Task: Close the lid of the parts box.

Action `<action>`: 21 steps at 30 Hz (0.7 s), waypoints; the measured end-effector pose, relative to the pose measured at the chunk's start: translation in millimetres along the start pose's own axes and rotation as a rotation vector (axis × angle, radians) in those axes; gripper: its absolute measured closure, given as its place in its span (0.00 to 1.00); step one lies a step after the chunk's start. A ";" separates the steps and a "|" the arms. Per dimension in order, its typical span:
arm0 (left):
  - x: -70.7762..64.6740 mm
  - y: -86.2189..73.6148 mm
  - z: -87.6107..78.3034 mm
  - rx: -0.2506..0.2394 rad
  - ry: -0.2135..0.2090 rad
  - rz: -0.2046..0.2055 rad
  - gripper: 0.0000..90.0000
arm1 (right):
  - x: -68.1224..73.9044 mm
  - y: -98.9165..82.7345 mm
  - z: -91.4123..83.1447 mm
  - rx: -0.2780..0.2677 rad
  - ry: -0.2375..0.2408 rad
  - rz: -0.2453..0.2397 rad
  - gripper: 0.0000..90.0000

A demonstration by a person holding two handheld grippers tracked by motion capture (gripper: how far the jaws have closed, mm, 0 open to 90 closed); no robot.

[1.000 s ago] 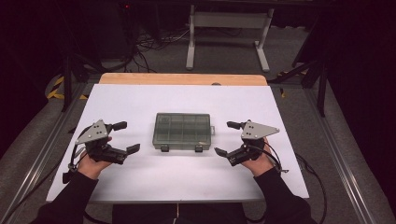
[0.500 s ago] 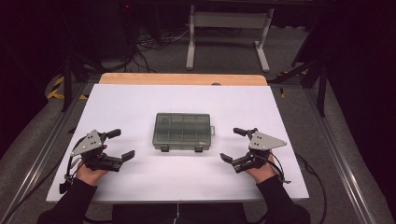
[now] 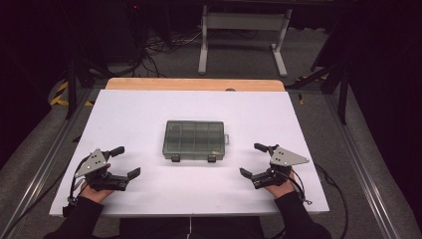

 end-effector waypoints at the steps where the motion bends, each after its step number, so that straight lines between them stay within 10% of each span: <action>1: 0.2 0.0 -0.4 -0.002 0.001 -0.008 0.02 | -0.1 -2.2 0.3 0.004 -0.001 0.005 0.00; 21: 6.8 -0.3 3.3 -0.022 0.020 -0.047 0.01 | -0.5 -2.3 3.0 0.016 -0.013 0.028 0.02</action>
Point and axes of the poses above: each handheld gripper's, and its own axes: z roughly forward along the jaws, y roughly out of its top, x roughly to its left, the point moved 2 cm from there along z, roughly forward along the jaws, and after that the axes turned 15 degrees about z, right-handed, at the moved point
